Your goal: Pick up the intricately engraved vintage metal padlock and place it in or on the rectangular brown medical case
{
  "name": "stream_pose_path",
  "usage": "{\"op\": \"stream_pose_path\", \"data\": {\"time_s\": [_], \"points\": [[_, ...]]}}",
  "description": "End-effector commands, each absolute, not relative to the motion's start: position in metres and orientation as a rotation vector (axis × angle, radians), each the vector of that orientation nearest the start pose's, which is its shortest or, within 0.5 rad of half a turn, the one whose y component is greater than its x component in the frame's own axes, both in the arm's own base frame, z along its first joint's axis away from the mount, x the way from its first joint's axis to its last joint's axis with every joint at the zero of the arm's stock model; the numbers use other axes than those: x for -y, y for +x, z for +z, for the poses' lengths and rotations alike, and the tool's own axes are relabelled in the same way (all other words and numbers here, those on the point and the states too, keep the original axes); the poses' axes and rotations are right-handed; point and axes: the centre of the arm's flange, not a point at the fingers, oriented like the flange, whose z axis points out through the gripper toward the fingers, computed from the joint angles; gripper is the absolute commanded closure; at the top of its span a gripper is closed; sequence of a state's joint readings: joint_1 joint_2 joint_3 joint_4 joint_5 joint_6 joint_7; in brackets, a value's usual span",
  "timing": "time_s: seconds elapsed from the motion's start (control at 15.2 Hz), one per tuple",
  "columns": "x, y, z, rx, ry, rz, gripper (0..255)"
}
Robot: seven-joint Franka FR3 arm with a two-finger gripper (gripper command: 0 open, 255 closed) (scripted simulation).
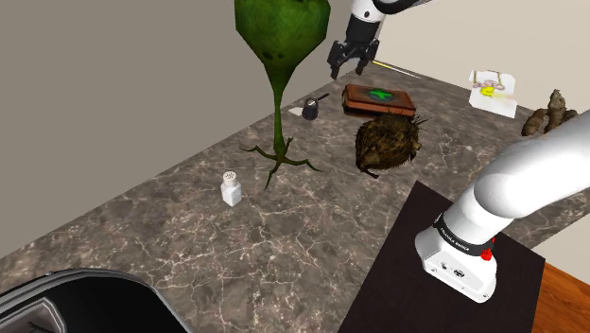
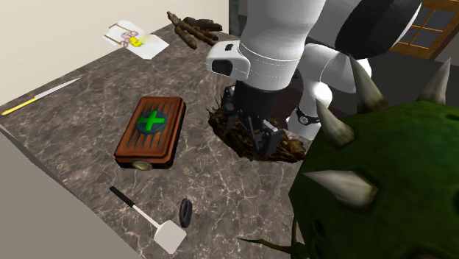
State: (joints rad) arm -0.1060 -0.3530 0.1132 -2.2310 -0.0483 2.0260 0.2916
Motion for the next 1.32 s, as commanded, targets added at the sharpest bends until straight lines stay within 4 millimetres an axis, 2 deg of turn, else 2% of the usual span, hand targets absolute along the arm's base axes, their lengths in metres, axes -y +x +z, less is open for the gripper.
{"op": "stream_pose_path", "data": {"time_s": [0.0, 0.46, 0.92, 1.25], "points": [[-0.002, 0.483, 0.506, -0.485, -3.161, -0.241, 0], [0.011, 0.554, 0.445, -0.671, -3.142, -0.209, 0], [0.033, 0.622, 0.383, -0.855, -3.113, -0.176, 0], [0.037, 0.626, 0.36, -0.861, -3.112, -0.175, 0]]}}
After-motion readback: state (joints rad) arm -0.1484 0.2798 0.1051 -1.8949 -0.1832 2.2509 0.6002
